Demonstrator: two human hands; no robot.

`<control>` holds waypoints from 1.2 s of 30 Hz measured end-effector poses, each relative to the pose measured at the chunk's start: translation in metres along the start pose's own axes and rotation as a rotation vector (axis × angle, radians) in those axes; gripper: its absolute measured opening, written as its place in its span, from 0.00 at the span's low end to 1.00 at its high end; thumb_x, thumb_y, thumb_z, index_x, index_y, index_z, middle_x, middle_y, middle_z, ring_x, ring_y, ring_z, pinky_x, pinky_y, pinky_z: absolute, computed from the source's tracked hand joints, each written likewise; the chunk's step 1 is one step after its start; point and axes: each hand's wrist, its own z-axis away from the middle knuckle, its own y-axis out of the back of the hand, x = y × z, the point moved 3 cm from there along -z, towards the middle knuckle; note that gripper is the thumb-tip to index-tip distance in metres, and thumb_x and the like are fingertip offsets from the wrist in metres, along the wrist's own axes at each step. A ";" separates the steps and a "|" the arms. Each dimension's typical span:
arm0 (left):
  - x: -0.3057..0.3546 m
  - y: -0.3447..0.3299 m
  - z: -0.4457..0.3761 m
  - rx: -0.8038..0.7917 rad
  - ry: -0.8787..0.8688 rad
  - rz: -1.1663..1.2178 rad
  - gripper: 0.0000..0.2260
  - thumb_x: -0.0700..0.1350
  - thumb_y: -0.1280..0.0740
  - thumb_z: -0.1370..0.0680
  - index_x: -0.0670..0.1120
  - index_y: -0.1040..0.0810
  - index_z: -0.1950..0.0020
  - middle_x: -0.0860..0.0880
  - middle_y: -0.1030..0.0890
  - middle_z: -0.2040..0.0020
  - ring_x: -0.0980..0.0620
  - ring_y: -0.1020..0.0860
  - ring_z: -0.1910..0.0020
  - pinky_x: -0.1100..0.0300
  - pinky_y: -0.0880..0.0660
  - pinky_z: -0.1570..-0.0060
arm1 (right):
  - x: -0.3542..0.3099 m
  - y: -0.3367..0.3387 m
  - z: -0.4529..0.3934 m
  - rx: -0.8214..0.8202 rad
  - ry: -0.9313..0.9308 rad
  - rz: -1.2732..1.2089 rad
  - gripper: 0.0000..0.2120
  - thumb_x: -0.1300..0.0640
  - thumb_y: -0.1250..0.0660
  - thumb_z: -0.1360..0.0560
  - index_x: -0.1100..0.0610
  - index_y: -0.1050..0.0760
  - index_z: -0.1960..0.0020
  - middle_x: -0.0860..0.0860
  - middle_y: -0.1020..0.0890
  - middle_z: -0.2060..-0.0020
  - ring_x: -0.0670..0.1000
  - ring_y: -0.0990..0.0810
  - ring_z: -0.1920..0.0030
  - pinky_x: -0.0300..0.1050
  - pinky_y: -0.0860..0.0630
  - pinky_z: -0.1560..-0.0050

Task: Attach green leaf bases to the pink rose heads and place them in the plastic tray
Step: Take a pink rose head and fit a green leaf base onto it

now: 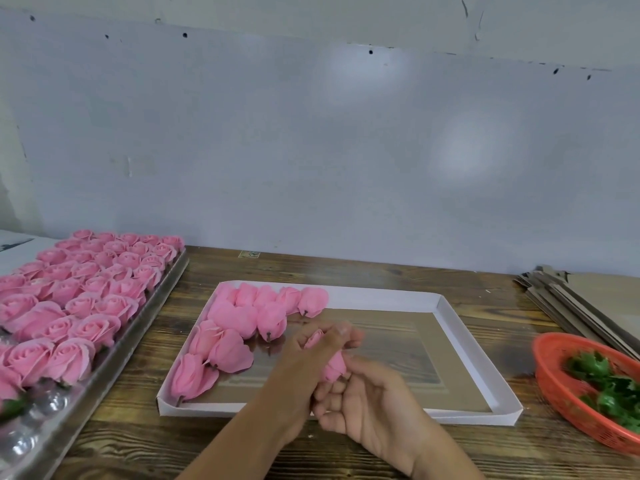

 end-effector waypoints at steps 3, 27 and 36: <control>0.000 0.000 -0.001 -0.007 -0.038 -0.011 0.17 0.63 0.27 0.33 0.51 0.14 0.55 0.49 0.13 0.53 0.42 0.29 0.64 0.57 0.31 0.65 | 0.001 -0.001 0.000 0.012 -0.018 0.028 0.22 0.47 0.34 0.30 0.67 0.22 0.51 0.61 0.21 0.63 0.55 0.20 0.66 0.44 0.21 0.65; 0.004 0.018 -0.010 -0.092 -0.324 -0.410 0.17 0.52 0.21 0.34 0.63 0.17 0.47 0.56 0.14 0.49 0.57 0.16 0.48 0.66 0.21 0.51 | -0.016 0.016 0.002 0.249 0.208 0.277 0.30 0.38 0.29 0.29 0.64 0.21 0.43 0.56 0.21 0.63 0.50 0.23 0.67 0.40 0.24 0.68; 0.001 0.015 -0.009 -0.017 -0.274 -0.387 0.29 0.64 0.19 0.41 0.68 0.22 0.42 0.59 0.16 0.43 0.58 0.18 0.44 0.56 0.20 0.45 | -0.024 0.014 0.006 0.077 0.342 -0.053 0.14 0.62 0.32 0.25 0.67 0.20 0.42 0.65 0.17 0.47 0.52 0.16 0.57 0.42 0.18 0.56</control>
